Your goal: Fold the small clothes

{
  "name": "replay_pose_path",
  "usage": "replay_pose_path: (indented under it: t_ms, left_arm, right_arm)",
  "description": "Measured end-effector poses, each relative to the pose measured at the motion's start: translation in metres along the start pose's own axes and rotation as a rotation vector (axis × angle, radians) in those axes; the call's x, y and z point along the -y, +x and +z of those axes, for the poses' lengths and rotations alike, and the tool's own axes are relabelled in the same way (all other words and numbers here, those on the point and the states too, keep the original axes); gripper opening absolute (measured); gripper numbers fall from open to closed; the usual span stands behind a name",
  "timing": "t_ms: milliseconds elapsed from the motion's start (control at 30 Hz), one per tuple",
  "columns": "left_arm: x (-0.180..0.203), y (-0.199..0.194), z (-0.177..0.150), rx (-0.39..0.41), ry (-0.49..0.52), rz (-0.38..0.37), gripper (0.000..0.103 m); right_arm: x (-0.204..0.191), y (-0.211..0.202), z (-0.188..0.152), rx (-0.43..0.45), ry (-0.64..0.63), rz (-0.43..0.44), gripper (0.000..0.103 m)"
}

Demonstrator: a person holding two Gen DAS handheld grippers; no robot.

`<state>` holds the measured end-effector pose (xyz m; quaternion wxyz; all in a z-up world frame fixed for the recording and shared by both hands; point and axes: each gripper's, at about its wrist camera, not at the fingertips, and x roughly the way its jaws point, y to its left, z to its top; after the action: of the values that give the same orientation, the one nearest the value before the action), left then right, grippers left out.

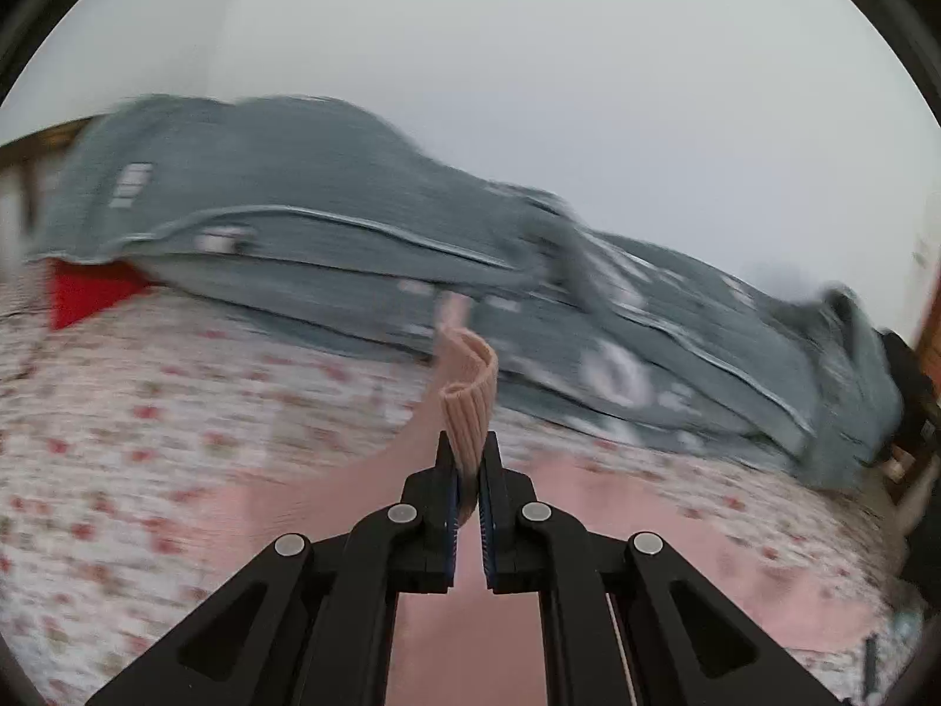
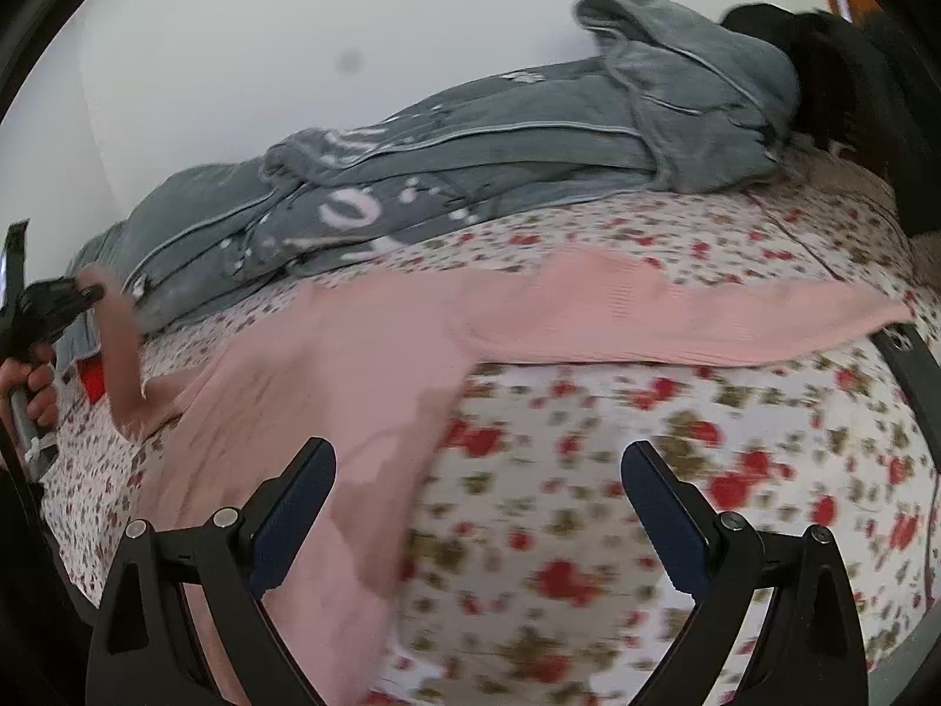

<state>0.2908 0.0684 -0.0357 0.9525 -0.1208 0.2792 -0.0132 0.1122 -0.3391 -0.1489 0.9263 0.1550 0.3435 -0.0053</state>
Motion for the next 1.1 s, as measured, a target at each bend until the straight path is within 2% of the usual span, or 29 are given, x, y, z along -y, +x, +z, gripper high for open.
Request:
replay_pose_path:
  t_ms: [133,267,367,467,533,567,600,633,667,700,733,800,900,1000,1100]
  left_arm:
    - [0.095,0.027,-0.029,-0.051,0.113,-0.101,0.007]
    - [0.177,0.059,-0.085,-0.137,0.223,-0.171,0.007]
    - [0.213,0.084,-0.128,-0.239,0.274,-0.188,0.007]
    - [0.222,0.106,-0.16,-0.368,0.315,-0.197,0.008]
    - [0.223,0.109,-0.17,-0.429,0.351,-0.21,0.014]
    - [0.221,0.105,-0.169,-0.425,0.352,-0.224,0.015]
    - [0.215,0.099,-0.166,-0.412,0.344,-0.239,0.024]
    - [0.207,0.093,-0.161,-0.397,0.332,-0.251,0.042]
    - [0.194,0.082,-0.154,-0.372,0.307,-0.262,0.055]
    - [0.181,0.073,-0.146,-0.349,0.289,-0.267,0.074]
    - [0.168,0.065,-0.139,-0.317,0.271,-0.271,0.076]
    - [0.137,0.053,-0.126,-0.259,0.261,-0.224,0.076]
    - [0.079,0.049,-0.107,-0.211,0.238,-0.086,0.076]
    - [0.009,0.059,-0.091,-0.214,0.175,0.042,0.074]
    - [-0.044,0.072,-0.082,-0.246,0.098,0.073,0.073]
  right_arm:
    - [0.028,-0.005,0.0,-0.003,0.018,-0.02,0.097]
    - [0.041,-0.012,-0.005,0.002,-0.006,-0.051,0.097]
    - [0.05,-0.015,-0.009,-0.006,-0.005,-0.057,0.097]
    - [0.056,-0.01,-0.01,-0.014,0.006,-0.058,0.097]
    - [0.058,-0.005,-0.009,-0.022,0.017,-0.045,0.097]
    - [0.057,0.0,-0.007,-0.027,0.023,-0.034,0.097]
    - [0.055,0.003,-0.005,-0.029,0.024,-0.026,0.097]
    - [0.052,0.008,-0.003,-0.031,0.019,-0.017,0.097]
    - [0.046,0.013,-0.001,-0.03,0.006,-0.01,0.097]
    - [0.042,0.016,0.0,-0.028,-0.001,-0.009,0.097]
    - [0.037,0.02,0.002,-0.025,-0.01,-0.005,0.097]
    - [0.026,0.03,0.004,-0.028,-0.023,0.017,0.097]
    - [0.008,0.046,0.003,-0.043,-0.039,0.051,0.097]
    - [-0.011,0.06,-0.004,-0.065,-0.057,0.081,0.097]
    - [-0.029,0.071,-0.014,-0.089,-0.087,0.098,0.097]
